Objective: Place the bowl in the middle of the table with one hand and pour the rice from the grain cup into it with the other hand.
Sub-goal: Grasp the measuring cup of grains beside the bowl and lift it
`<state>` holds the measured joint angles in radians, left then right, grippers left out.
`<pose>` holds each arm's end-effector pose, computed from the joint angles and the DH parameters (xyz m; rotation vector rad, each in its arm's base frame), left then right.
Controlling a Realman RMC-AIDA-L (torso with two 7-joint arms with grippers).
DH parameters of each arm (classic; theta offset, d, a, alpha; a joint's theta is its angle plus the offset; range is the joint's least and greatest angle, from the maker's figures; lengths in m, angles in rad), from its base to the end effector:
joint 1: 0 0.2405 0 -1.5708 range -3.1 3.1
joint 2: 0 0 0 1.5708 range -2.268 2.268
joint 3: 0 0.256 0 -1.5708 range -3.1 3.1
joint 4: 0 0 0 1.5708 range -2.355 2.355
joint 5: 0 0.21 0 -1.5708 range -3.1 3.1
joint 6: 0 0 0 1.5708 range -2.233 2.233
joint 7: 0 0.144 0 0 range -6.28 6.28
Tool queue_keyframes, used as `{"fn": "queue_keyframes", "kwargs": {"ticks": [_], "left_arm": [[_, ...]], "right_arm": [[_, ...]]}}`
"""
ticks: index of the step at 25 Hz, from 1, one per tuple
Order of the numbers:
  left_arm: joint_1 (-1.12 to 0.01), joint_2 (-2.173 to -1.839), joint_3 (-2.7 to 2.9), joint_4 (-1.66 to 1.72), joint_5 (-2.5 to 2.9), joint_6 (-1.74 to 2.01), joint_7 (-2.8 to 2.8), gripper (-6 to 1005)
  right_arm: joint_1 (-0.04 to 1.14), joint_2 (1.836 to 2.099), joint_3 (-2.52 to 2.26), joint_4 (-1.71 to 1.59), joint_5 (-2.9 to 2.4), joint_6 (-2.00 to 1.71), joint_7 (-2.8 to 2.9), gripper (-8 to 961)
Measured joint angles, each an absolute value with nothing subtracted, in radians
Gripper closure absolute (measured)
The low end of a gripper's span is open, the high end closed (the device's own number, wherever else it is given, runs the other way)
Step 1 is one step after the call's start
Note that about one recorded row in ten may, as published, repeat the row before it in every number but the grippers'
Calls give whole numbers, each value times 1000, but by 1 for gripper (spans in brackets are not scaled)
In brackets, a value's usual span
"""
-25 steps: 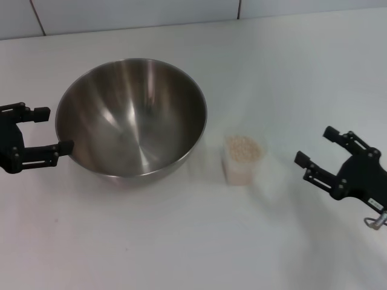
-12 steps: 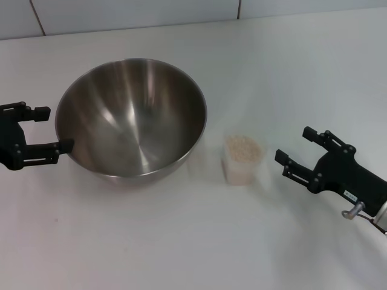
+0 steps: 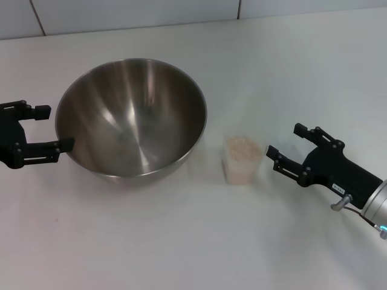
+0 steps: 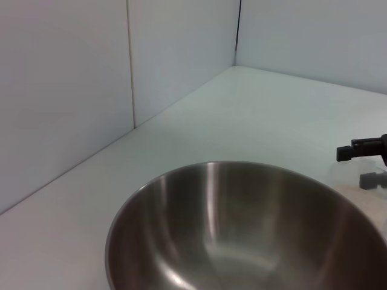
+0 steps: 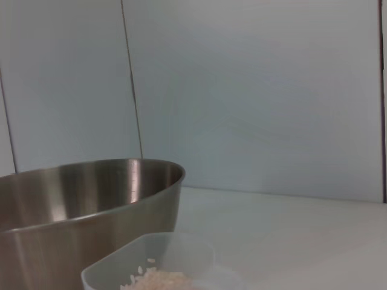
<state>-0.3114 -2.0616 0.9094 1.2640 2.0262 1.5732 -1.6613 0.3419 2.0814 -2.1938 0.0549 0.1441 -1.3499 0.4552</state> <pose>-0.2548 0.3153 0.0694 -2.6780 -0.4754 -0.3039 0.3506 0.2455 -0.0558 -2.1114 0.6144 0.6997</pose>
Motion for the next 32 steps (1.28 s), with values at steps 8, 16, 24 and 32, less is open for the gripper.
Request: {"fn": "queue_keyframes", "kwargs": {"ticks": [8, 16, 24, 32], "left_arm": [[-314, -2062, 909, 1256, 2026, 1574, -1661, 203], [-320, -2060, 909, 1241, 2026, 1573, -1661, 203], [-326, -2060, 909, 1241, 2026, 1572, -1661, 203], [-327, -2060, 909, 1239, 2026, 1570, -1662, 203]], "right_arm": [[348, 2081, -2182, 39, 153, -1337, 451, 220], [357, 2081, -2170, 5, 154, -1289, 437, 223], [357, 2082, -2150, -12, 155, -1257, 436, 227], [355, 2083, -2143, -33, 155, -1236, 417, 429]]}}
